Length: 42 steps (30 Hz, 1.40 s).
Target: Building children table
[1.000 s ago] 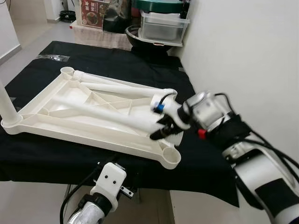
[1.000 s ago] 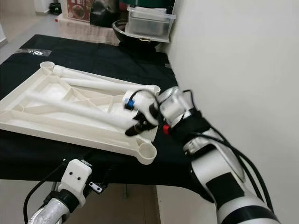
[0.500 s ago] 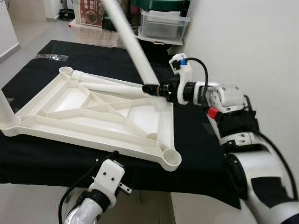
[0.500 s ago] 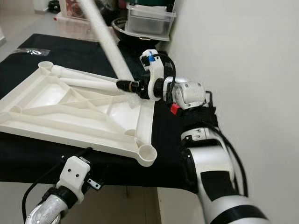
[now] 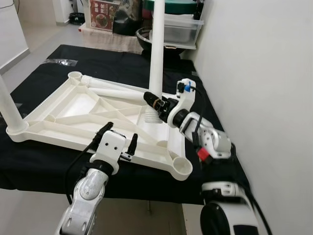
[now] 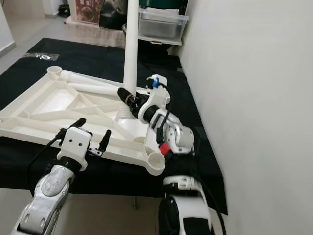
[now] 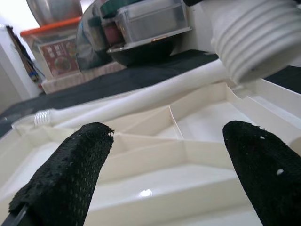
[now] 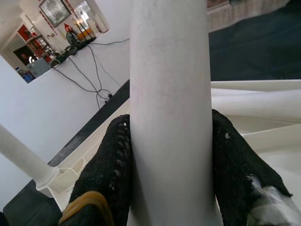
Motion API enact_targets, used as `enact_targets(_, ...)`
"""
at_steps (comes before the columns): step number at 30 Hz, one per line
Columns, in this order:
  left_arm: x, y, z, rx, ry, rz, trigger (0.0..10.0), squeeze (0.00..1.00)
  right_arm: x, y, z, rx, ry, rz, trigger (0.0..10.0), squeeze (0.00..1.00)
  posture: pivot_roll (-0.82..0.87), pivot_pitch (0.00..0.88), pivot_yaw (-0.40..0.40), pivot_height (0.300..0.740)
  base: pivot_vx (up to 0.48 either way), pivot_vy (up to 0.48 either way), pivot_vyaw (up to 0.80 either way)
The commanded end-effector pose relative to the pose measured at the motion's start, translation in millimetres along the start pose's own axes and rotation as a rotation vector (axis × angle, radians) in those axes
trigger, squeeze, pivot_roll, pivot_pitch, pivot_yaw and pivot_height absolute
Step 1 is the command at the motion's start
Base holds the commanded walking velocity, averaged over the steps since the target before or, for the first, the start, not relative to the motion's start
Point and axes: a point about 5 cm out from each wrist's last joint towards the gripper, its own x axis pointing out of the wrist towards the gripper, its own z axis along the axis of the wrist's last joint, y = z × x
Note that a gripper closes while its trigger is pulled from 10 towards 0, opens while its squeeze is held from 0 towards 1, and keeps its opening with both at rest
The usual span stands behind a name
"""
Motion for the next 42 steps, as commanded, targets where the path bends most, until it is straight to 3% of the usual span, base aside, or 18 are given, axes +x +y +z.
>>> enact_targets(1,3.6,-0.4,0,0.028,-0.013,-0.018,10.0,0.00,-2.2,11.6,-6,0.027,-0.004,0.019,0.0,0.00,0.06,0.000,-0.117,0.740,0.000,0.000,0.00)
enact_targets(4,5.0,-0.9,-1,0.021,-0.014,-0.030,10.0,0.00,-3.3,16.3,-9,0.036,-0.001,0.026,0.0,0.00,0.06,0.000,-0.116,0.740,0.000,0.000,0.00)
enact_targets(10,10.4,-12.1,4,0.132,-0.068,-0.101,10.0,0.00,-6.5,26.0,-18,0.032,0.004,0.033,0.0,0.00,0.06,0.000,-0.121,0.740,0.000,0.000,0.00)
enact_targets(18,13.4,-17.7,3,0.129,-0.086,-0.125,10.0,0.00,-6.0,28.9,-18,0.039,0.009,0.028,0.0,0.00,0.06,0.000,-0.121,0.740,0.000,0.000,0.00)
enact_targets(23,13.8,-17.2,4,0.187,-0.122,-0.109,10.0,0.00,-7.5,30.3,-19,0.037,0.023,0.023,0.0,0.00,0.05,0.000,-0.119,0.740,0.000,0.000,0.00)
enact_targets(35,23.3,-7.6,10,0.181,-0.166,-0.065,10.0,0.00,-12.4,38.4,-34,0.048,0.069,0.038,0.0,0.00,0.05,0.000,-0.122,0.740,0.000,0.000,0.00)
enact_targets(42,26.9,-9.9,16,0.146,-0.196,-0.072,10.0,0.00,-13.3,35.2,-42,0.056,0.093,0.015,0.0,0.00,0.05,0.000,-0.120,0.740,0.000,0.000,0.00)
